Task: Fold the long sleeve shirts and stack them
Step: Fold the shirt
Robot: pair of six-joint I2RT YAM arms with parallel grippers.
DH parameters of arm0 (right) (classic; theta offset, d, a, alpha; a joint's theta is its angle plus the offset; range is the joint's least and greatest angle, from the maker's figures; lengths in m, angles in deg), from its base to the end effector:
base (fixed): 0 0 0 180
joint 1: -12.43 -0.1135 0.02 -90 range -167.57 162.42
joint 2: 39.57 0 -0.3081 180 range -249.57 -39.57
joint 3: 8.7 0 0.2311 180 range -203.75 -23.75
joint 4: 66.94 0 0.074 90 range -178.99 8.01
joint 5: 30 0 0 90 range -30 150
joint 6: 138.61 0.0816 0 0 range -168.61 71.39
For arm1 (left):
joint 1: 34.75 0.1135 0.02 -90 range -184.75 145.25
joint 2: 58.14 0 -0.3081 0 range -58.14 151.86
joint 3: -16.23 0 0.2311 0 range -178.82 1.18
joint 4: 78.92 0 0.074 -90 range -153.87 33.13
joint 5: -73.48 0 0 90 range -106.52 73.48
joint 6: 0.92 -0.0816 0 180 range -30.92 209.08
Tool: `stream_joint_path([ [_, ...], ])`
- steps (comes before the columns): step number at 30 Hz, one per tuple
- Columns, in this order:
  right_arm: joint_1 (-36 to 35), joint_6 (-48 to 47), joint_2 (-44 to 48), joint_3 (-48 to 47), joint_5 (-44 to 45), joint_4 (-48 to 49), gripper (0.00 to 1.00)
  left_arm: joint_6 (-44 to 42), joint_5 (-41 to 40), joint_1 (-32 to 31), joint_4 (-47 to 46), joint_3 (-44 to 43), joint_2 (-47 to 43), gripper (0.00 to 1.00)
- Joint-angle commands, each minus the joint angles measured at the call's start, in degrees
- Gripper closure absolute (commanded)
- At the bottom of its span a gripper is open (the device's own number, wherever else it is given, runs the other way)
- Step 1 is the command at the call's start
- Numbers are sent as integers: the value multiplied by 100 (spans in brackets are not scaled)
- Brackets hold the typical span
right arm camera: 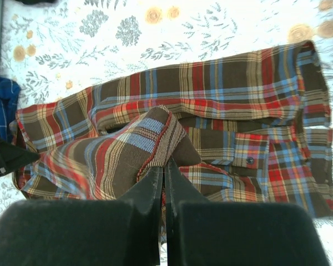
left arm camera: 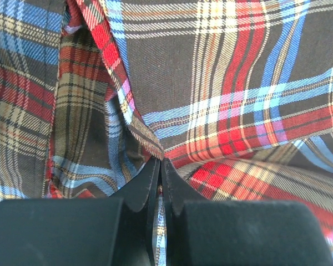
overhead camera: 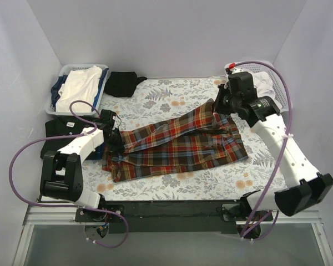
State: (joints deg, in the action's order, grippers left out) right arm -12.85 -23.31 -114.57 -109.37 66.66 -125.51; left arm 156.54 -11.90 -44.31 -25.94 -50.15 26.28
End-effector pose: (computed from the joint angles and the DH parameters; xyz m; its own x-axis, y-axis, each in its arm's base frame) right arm 0.2561 0.1105 0.4270 -0.5877 0.1919 -0.7860 -0.0940 0.9487 0.3019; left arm 0.2556 -0.0497 0.2017 -0.5342 -0.8436 -0.0543 -0.7879 0.5202 -0.3296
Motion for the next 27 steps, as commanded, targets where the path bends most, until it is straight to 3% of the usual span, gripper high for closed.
stream_joint_path([
  [1,67,-51,-584,-559,-630,-58,99,-190,-93,-2,179,-149,-66,100],
  [6,76,-429,-1208,-596,-999,-367,99,-181,-102,7,153,-333,57,100],
  [20,409,-157,-2852,-1123,-297,-973,99,56,-814,7,267,-1142,645,95],
  [23,541,-401,-3098,-1193,-253,-965,75,83,-831,-2,241,-1317,786,91],
  [24,550,-473,-3134,-1263,-209,-965,59,83,-823,-2,241,-1362,882,90],
  [27,568,-788,-3082,-1334,-68,-895,45,66,-831,-2,267,-1485,1032,88],
])
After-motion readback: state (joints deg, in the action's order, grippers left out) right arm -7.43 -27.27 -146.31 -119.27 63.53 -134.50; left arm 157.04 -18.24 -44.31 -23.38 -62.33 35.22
